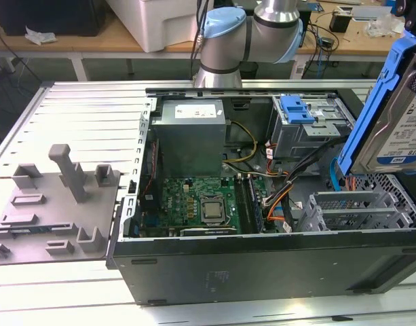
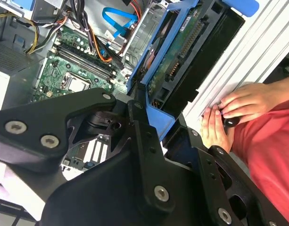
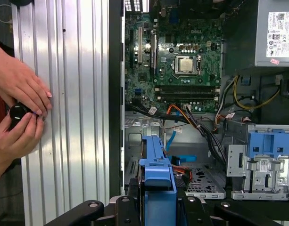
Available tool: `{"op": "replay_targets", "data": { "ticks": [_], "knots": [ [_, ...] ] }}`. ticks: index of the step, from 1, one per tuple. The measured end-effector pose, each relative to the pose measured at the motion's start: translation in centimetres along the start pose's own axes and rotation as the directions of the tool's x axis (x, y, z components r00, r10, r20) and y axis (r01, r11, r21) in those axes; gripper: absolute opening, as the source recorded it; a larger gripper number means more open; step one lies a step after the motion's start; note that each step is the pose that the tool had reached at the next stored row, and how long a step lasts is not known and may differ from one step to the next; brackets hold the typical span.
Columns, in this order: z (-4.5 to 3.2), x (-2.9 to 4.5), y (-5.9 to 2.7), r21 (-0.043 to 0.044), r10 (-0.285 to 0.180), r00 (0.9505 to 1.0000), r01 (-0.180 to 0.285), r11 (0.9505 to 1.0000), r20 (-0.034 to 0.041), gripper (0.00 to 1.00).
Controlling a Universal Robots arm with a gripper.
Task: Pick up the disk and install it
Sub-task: 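Insert the disk into the insertion slot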
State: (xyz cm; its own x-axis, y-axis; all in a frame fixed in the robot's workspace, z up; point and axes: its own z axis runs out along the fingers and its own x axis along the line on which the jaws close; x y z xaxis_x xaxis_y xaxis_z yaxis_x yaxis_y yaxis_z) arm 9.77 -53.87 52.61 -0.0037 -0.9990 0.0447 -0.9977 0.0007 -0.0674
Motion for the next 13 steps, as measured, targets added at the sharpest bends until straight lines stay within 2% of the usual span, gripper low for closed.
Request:
{"op": "replay_targets", "data": {
  "ticks": [5,11,13],
  "knots": [
    [0.03,0.01,0.0,0.0,0.0,1.0,0.0,1.0,0.0003,0.37],
    [0.09,0.0,0.01,0.0,0.001,1.0,-0.001,1.0,0.0054,0.37],
    [0.11,0.01,0.01,-0.0001,0.002,0.9999,-0.002,1.0,0.0139,0.37]
  ]
}}
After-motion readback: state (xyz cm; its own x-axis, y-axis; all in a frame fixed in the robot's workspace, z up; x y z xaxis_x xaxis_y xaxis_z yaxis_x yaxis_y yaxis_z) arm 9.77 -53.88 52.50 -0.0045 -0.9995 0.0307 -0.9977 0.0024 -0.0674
